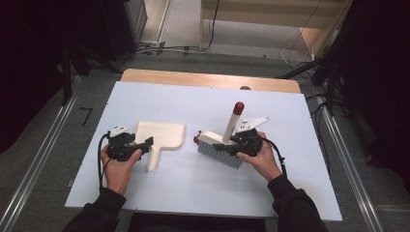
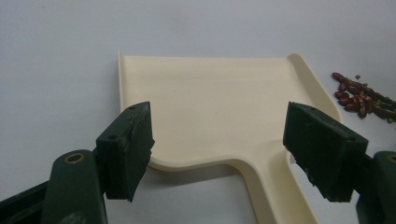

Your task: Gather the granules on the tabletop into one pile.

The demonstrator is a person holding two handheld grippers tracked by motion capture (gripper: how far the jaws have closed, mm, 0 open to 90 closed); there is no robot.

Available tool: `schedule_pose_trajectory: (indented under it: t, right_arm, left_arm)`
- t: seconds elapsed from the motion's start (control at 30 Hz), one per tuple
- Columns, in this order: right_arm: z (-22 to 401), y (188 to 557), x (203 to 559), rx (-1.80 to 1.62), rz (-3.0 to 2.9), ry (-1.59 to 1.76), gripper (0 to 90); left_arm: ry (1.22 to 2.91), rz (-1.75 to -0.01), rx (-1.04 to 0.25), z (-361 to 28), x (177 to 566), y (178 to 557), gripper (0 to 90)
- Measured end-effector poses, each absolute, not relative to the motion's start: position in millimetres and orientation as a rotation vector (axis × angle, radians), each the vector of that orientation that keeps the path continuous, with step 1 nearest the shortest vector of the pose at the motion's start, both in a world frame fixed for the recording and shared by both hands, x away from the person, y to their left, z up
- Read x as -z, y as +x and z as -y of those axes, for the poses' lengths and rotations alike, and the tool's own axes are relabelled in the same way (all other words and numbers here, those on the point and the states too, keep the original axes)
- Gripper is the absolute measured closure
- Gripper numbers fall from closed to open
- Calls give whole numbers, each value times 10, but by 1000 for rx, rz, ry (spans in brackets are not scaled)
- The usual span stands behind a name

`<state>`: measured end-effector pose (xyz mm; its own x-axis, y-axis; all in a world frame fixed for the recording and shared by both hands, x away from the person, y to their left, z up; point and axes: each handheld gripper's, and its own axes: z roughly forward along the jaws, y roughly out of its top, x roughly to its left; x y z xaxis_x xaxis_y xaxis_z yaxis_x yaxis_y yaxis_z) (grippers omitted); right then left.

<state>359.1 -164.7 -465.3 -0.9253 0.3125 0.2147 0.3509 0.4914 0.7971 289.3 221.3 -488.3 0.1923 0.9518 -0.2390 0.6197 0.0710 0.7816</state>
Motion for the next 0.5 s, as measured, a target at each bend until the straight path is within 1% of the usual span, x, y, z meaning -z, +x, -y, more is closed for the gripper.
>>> schedule_pose_trajectory:
  t: [0.07, 0.5]
  right_arm:
    - [1619, 3619, 4713, 1415, 2682, -571, 644]
    - [1658, 3987, 4701, 1362, 2712, -537, 643]
  left_arm:
    - [1639, -1514, -502, -2219, 4879, 2888, 251]
    - [1631, -1515, -503, -2238, 4880, 2888, 251]
